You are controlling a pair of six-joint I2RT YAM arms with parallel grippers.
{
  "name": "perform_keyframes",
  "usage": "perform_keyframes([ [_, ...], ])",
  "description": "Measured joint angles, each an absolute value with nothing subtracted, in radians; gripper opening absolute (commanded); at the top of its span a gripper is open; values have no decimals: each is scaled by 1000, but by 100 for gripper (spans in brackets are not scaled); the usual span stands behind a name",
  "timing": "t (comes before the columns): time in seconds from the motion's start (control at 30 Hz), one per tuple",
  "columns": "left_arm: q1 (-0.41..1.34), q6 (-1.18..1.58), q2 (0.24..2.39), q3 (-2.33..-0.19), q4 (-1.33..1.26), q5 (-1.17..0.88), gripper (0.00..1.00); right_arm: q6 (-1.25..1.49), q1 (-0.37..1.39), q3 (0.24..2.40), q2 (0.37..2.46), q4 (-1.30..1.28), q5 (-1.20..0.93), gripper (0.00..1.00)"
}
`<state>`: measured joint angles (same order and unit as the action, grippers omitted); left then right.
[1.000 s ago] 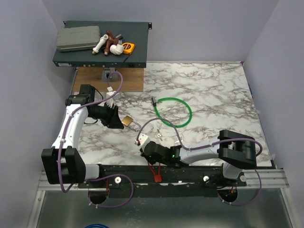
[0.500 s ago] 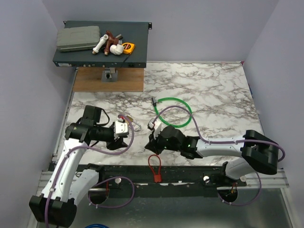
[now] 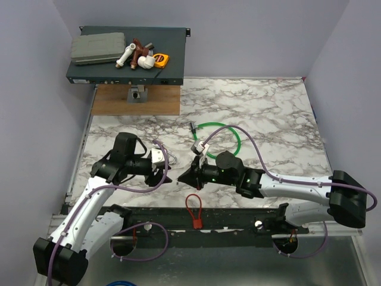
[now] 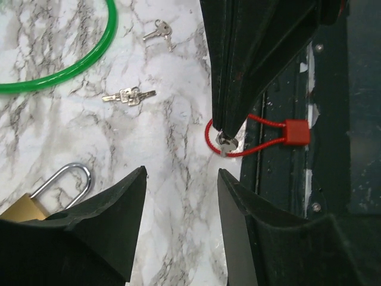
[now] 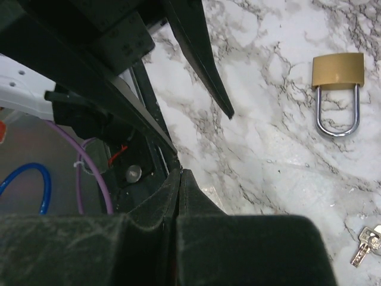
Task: Unlock with the key
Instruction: Pick up the key from the center of the board.
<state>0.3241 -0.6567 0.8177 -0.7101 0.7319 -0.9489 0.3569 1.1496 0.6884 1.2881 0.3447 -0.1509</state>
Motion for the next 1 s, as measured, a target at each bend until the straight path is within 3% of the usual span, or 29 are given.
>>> perform_keyframes([
  [0.4,416,-514,842,-710,650,-1040,48,393,1150,693,1258,426,-150,1],
  [0.5,421,-505,848,-710,639,-1040,39,396,1150,693,1258,447,-148,1],
  [0.63,421,-505,852,-710,636,-1039,15,396,1150,693,1256,455,-142,1],
  [0.7,421,-504,851,-710,636,-1037,9,395,1150,693,1251,454,-138,1],
  [1.0,421,-504,839,-719,651,-1036,13,392,1150,691,1200,417,-108,1],
])
